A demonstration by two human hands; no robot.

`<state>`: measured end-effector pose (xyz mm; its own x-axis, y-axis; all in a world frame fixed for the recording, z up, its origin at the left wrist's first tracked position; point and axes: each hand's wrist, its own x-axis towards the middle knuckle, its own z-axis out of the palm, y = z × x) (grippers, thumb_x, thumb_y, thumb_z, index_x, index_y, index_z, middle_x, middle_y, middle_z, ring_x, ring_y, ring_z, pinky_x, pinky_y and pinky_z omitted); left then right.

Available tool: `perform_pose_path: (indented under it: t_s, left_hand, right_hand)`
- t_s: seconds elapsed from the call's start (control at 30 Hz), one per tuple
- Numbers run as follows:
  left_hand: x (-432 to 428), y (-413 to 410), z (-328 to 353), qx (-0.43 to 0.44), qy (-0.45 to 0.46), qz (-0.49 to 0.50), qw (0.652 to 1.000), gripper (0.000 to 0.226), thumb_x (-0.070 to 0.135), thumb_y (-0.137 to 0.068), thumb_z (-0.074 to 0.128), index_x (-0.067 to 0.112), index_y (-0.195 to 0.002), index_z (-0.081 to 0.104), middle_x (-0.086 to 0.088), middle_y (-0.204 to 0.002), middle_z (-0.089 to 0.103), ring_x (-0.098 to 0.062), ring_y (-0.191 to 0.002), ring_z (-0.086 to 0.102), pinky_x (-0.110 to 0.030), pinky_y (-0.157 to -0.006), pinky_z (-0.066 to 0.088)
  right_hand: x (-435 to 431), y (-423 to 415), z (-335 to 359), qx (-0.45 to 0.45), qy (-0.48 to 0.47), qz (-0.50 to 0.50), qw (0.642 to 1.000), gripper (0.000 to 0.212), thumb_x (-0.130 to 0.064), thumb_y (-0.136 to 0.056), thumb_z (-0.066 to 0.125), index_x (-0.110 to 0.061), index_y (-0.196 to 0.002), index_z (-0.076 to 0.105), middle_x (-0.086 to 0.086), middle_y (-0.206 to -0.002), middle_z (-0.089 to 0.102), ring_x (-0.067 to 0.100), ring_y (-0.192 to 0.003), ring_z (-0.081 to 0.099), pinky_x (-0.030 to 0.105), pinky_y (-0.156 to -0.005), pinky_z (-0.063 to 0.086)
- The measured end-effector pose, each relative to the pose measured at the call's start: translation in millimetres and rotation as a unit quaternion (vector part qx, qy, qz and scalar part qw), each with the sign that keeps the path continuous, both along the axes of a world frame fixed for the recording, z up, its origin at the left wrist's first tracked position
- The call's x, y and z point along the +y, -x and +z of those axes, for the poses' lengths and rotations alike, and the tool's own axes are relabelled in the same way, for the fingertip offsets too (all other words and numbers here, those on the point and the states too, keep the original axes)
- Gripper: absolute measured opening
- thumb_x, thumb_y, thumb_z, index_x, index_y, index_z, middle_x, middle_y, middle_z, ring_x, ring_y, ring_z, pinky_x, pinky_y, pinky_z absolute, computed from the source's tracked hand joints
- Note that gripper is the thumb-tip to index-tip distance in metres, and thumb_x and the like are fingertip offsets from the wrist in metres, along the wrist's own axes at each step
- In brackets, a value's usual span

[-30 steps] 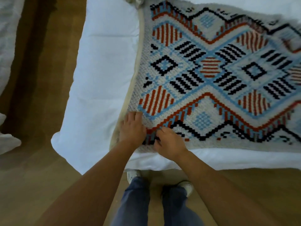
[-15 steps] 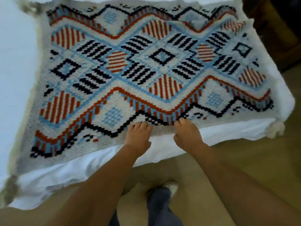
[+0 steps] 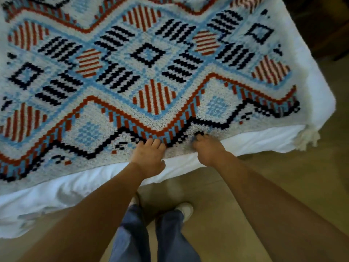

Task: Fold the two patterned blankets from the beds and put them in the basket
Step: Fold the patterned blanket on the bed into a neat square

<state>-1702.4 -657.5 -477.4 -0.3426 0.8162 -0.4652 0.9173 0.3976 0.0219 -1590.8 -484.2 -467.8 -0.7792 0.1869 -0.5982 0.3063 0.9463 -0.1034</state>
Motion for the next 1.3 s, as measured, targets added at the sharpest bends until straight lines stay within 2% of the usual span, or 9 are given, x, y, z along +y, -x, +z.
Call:
perform_pose_path:
  t_s: [0.07,0.13,0.3,0.5,0.8,0.9,1.03,1.13,1.3]
  left_hand:
    - [22,-3,7,-0.012,-0.025,0.023,0.999,0.056,0.057,-0.082,0.041,0.016,-0.119,0.044,-0.007,-0.115,0.048,-0.027,-0.104,0.045,-0.039,-0.082,0.036]
    - [49,-10,12,-0.029,-0.056,0.031,0.997,0.058,0.061,-0.081,0.041,0.018,-0.120,0.046,-0.006,-0.113,0.050,-0.025,-0.103,0.046,-0.038,-0.084,0.037]
    - [126,-17,27,-0.068,-0.088,0.059,0.992,0.044,0.048,-0.091,0.037,0.017,-0.122,0.045,-0.005,-0.116,0.050,-0.024,-0.105,0.048,-0.035,-0.082,0.038]
    - [233,20,44,-0.084,-0.114,0.062,0.988,0.039,0.038,-0.095,0.034,0.012,-0.122,0.043,-0.009,-0.120,0.048,-0.027,-0.110,0.046,-0.038,-0.087,0.039]
    - [397,132,49,-0.091,-0.154,0.118,0.977,0.034,0.038,-0.097,0.033,0.012,-0.115,0.046,-0.009,-0.111,0.049,-0.027,-0.098,0.049,-0.033,-0.069,0.036]
    - [439,186,46,-0.065,-0.165,0.129,0.976,0.034,0.037,-0.097,0.032,0.012,-0.117,0.045,-0.009,-0.114,0.048,-0.028,-0.102,0.048,-0.036,-0.074,0.037]
    - [478,256,44,0.001,-0.169,0.163,0.972,0.034,0.031,-0.098,0.031,0.009,-0.120,0.045,-0.013,-0.119,0.048,-0.032,-0.105,0.049,-0.042,-0.079,0.041]
    - [504,303,40,0.037,-0.128,0.194,0.972,0.030,0.024,-0.098,0.033,0.008,-0.122,0.043,-0.015,-0.125,0.045,-0.036,-0.104,0.051,-0.043,-0.075,0.041]
    - [527,361,23,0.026,-0.105,0.302,0.947,0.051,0.007,-0.091,0.042,0.013,-0.139,0.025,-0.015,-0.142,0.030,-0.039,-0.103,0.055,-0.041,-0.067,0.041]
  right_hand:
    - [13,-3,8,0.011,0.037,-0.019,0.999,0.045,-0.007,-0.088,0.044,-0.008,-0.133,0.044,0.014,-0.133,0.044,0.032,-0.117,0.045,0.038,-0.096,0.040]
    - [30,-9,16,0.032,0.054,-0.065,0.996,0.037,-0.010,-0.090,0.044,-0.006,-0.126,0.047,0.014,-0.126,0.048,0.031,-0.112,0.048,0.035,-0.089,0.041]
    - [83,-29,42,0.042,0.053,-0.139,0.988,0.024,-0.014,-0.092,0.043,-0.003,-0.111,0.054,0.016,-0.118,0.050,0.029,-0.110,0.048,0.033,-0.082,0.041]
    - [179,-7,66,0.043,-0.001,-0.158,0.987,0.025,-0.018,-0.093,0.045,-0.007,-0.114,0.052,0.013,-0.121,0.046,0.029,-0.108,0.046,0.034,-0.084,0.041]
    - [331,107,74,0.109,-0.001,-0.121,0.987,0.020,-0.015,-0.094,0.043,-0.004,-0.106,0.054,0.015,-0.114,0.048,0.027,-0.103,0.047,0.030,-0.071,0.035]
    - [379,150,69,0.154,-0.008,-0.130,0.980,0.020,-0.017,-0.095,0.042,-0.005,-0.106,0.053,0.013,-0.116,0.047,0.026,-0.105,0.044,0.028,-0.070,0.029]
    - [438,211,62,0.196,-0.018,-0.126,0.972,0.024,-0.019,-0.094,0.044,-0.004,-0.111,0.053,0.012,-0.119,0.048,0.027,-0.108,0.047,0.034,-0.083,0.042]
    - [476,260,54,0.225,-0.019,-0.117,0.967,0.019,-0.016,-0.093,0.045,-0.003,-0.102,0.054,0.012,-0.115,0.048,0.028,-0.100,0.050,0.037,-0.077,0.044]
    - [535,343,33,0.199,-0.035,-0.087,0.976,0.027,-0.011,-0.091,0.046,-0.003,-0.117,0.048,0.011,-0.137,0.036,0.031,-0.100,0.051,0.035,-0.073,0.043]
